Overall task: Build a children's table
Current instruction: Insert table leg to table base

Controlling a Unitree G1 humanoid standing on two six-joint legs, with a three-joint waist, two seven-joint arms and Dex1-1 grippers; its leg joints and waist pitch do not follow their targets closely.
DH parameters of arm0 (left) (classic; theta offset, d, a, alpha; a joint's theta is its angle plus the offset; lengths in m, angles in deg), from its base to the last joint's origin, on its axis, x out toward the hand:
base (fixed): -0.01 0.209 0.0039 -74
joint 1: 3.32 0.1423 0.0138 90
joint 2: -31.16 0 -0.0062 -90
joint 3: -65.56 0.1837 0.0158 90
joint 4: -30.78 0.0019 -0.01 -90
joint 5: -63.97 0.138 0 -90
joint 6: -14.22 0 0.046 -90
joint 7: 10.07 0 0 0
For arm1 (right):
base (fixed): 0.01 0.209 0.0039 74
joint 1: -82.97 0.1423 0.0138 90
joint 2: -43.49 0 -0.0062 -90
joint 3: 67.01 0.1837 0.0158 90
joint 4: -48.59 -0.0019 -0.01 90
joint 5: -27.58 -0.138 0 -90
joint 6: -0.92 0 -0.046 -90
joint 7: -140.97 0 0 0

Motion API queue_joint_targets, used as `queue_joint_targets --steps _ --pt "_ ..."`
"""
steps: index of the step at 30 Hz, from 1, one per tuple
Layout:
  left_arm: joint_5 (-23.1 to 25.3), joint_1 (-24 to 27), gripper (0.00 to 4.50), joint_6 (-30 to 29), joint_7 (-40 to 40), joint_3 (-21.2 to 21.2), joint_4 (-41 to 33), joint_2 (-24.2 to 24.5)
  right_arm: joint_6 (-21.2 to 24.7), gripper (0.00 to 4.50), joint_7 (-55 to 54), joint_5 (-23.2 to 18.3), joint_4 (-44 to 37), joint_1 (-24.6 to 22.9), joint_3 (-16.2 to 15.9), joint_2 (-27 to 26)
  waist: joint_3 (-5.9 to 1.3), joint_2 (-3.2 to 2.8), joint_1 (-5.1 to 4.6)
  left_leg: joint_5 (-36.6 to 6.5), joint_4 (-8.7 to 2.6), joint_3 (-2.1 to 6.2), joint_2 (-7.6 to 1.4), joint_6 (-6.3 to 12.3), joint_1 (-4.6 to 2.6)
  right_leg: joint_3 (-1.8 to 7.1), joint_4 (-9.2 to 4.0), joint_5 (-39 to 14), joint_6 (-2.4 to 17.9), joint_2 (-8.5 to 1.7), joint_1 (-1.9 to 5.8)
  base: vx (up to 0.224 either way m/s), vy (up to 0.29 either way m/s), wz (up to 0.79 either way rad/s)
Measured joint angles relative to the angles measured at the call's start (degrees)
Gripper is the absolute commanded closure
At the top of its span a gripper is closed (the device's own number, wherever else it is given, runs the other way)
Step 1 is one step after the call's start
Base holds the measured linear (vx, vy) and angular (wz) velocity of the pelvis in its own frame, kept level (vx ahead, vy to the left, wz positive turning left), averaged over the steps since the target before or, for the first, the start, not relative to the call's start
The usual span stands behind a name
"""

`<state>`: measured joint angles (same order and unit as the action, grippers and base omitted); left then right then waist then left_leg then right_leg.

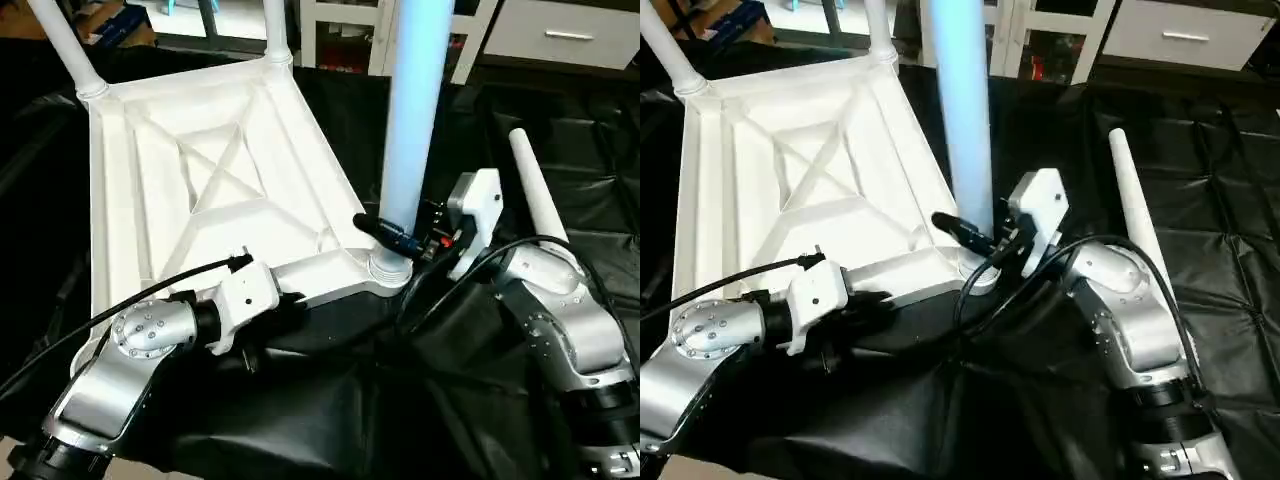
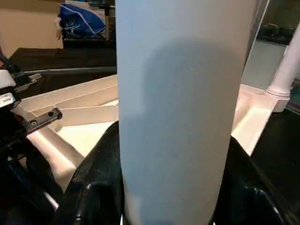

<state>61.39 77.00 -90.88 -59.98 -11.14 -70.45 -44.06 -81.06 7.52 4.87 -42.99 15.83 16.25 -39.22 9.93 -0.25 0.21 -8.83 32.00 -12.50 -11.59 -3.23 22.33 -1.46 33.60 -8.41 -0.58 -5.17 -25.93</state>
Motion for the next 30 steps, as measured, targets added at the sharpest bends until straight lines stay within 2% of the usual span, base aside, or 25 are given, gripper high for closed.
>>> queue_joint_targets --steps 11,25,30 --pt "0.0 0.14 4.5 -0.04 0.0 -0.02 -0.02 -0.02 -3.54 2.7 2.55 1.11 2.87 0.54 -0.65 -1.41 -0.11 0.33 -0.12 -0.13 -0.03 -0.31 0.0 -0.04 -0.26 0.4 0.02 0.0 0.0 0.08 0.01 0.0 0.0 0.0" --pt "0.0 0.05 4.5 -0.09 -0.05 -0.15 0.26 -0.15 -3.57 2.7 6.71 2.36 8.85 5.3 -1.83 -3.12 -0.29 0.61 -0.41 -0.14 0.0 -0.34 -0.01 -0.06 -0.41 0.56 0.18 0.0 0.0 0.16 0.02 0.0 0.0 0.0" --pt "0.0 0.0 4.5 -0.14 -0.03 -0.16 0.29 -0.19 -3.18 2.7 6.24 1.88 11.94 6.44 -0.63 -5.22 -0.3 0.63 -0.45 -0.14 0.02 -0.34 -0.01 -0.06 -0.41 0.58 0.19 0.01 0.01 0.16 0.02 0.0 0.0 0.0"
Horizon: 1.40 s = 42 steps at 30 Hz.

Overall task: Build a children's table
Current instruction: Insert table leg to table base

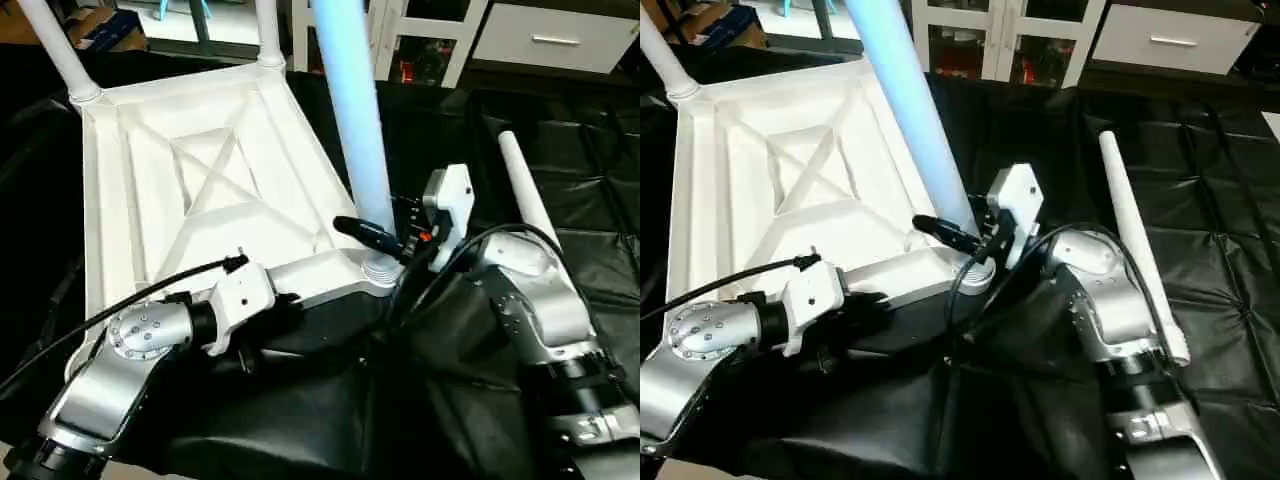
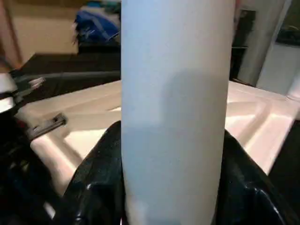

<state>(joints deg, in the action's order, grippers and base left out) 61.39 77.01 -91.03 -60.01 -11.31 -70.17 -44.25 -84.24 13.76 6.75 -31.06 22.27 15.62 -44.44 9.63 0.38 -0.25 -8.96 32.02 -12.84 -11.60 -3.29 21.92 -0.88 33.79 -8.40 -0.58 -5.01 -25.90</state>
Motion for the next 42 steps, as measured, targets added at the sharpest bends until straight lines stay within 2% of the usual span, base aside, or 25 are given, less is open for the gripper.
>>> queue_joint_targets --steps 8,17,27,32,42 --pt "0.02 -0.18 4.5 -0.13 0.02 0.08 0.11 -0.12 1.41 2.7 -2.59 -3.83 4.3 0.8 4.06 -2.84 0.0 0.0 0.02 0.0 0.01 -0.01 0.02 -0.01 0.01 0.04 -0.01 0.01 0.02 0.0 0.0 0.0 0.0 0.0" --pt "0.04 -0.39 4.5 -0.12 0.04 0.19 0.52 -0.29 1.24 2.7 -3.08 -4.48 4.82 0.14 5.6 -3.38 0.0 -0.01 0.44 0.0 0.01 -0.01 0.04 -0.02 0.02 0.07 -0.02 0.0 0.01 -0.01 0.0 0.0 0.0 0.0" --pt "0.04 -0.51 4.5 0.1 0.12 0.39 0.56 -0.95 -0.13 2.7 -5.6 -6.4 1.49 -4.25 8.11 -3.96 -0.01 -0.03 0.77 -0.01 -0.16 -0.01 0.15 -0.03 0.09 0.11 -0.34 -0.08 -0.14 -0.05 0.04 0.0 0.0 0.0" --pt "0.03 -0.54 4.5 0.26 0.11 0.55 0.56 -1.12 -0.45 2.7 -6.47 -6.62 0.23 -5.4 8.34 -3.97 -0.01 -0.04 0.91 -0.04 -0.26 -0.01 0.34 0.03 0.1 0.16 -0.4 -0.02 -0.03 -0.19 0.05 0.0 0.0 0.0" --pt "0.02 -0.37 4.5 0.45 0.11 0.96 0.15 -1.74 -1.37 2.7 -8.64 -6.83 -4.29 -9.62 9.16 -3.99 -0.03 -0.01 1.91 -0.14 -0.44 -0.01 0.41 0.12 0.12 0.17 -0.67 -0.08 -0.12 -0.2 0.09 0.0 0.0 0.0"
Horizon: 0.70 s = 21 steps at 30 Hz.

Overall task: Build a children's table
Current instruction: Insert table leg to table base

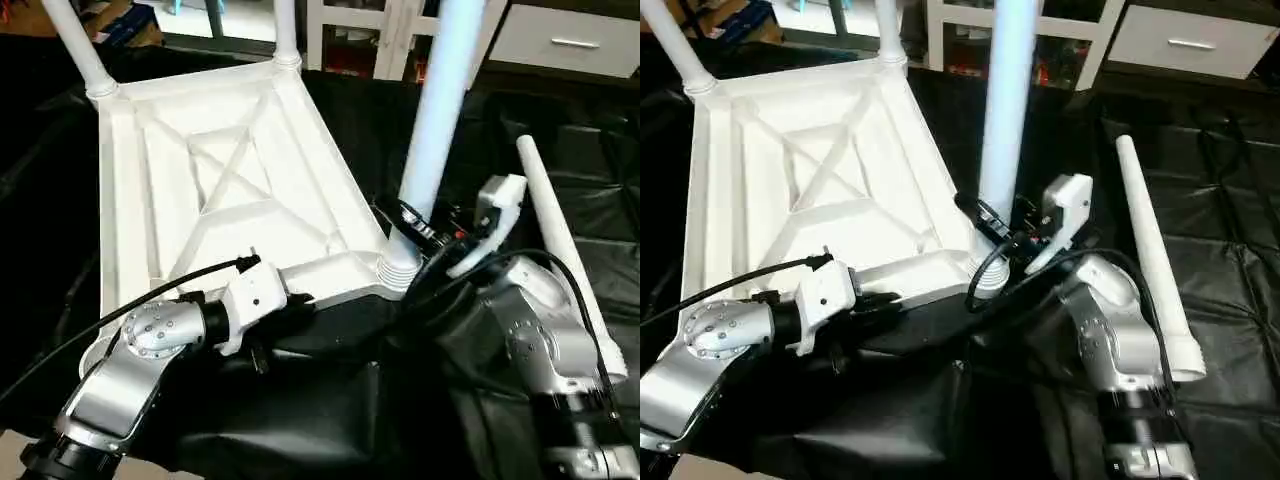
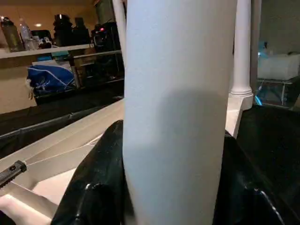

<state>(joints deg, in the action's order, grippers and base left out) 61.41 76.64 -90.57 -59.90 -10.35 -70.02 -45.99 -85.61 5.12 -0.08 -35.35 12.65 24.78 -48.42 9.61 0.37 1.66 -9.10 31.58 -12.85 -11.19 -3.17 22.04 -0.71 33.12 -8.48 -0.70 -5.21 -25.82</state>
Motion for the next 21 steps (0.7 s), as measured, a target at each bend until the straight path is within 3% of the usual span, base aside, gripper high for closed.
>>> queue_joint_targets --steps 10,21 --pt "-0.02 0.61 4.5 0.11 -0.19 0.36 -0.98 -0.05 -3.48 2.7 -3.16 0.68 -5.55 -7.08 0.11 -1.47 -0.33 0.07 0.28 -0.22 -0.12 0.0 0.0 -0.11 -0.02 -0.01 -0.02 -0.23 -0.29 0.0 0.0 0.0 0.0 0.0" --pt "-0.01 0.75 4.5 0.04 -0.48 0.37 -0.72 -0.01 -5.79 2.7 -2.43 3.12 -7.15 -8.8 -1.93 -0.16 -0.76 0.35 0.19 -0.23 -0.13 0.01 0.01 -0.13 -0.04 0.0 -0.03 -0.26 -0.33 0.0 0.02 0.0 0.0 0.0"
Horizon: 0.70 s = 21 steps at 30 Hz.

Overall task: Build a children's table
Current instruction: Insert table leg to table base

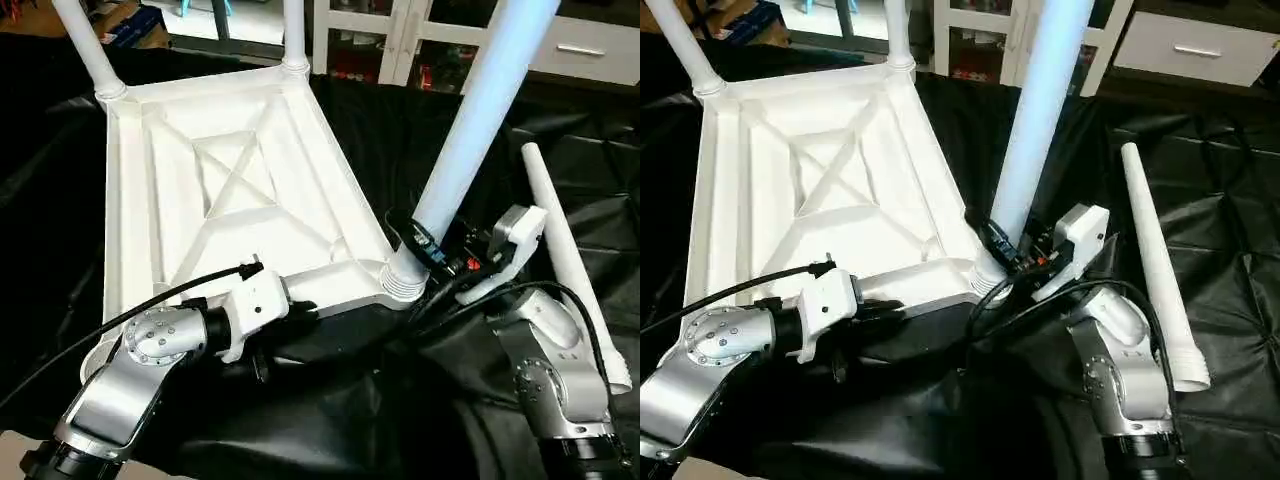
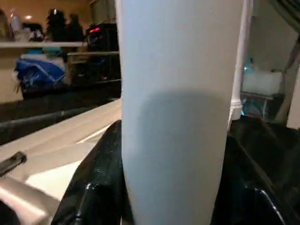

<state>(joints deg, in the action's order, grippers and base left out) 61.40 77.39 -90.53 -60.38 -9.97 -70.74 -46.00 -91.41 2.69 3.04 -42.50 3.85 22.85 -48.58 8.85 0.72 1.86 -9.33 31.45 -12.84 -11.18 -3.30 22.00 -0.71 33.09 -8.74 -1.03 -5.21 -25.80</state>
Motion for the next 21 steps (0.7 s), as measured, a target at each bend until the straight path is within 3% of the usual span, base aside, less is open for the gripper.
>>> queue_joint_targets --steps 10,21 --pt "0.02 0.11 4.5 -0.02 0.17 -0.09 0.1 0.02 -4.37 2.7 -0.19 1.87 0.22 -1.85 -0.48 -0.42 -0.18 0.13 -0.03 -0.02 -0.01 0.01 0.01 -0.05 0.0 0.02 -0.03 -0.16 -0.27 0.0 0.01 0.0 0.0 0.0" --pt "0.05 -0.02 4.5 -0.07 0.2 -0.01 0.57 -0.08 -5.51 2.7 -0.76 1.72 1.4 -2.14 -0.38 -1.11 -0.44 0.28 -0.09 -0.04 -0.01 0.03 0.03 -0.07 -0.05 0.04 -0.04 -0.18 -0.31 0.0 0.07 0.0 0.0 0.0"
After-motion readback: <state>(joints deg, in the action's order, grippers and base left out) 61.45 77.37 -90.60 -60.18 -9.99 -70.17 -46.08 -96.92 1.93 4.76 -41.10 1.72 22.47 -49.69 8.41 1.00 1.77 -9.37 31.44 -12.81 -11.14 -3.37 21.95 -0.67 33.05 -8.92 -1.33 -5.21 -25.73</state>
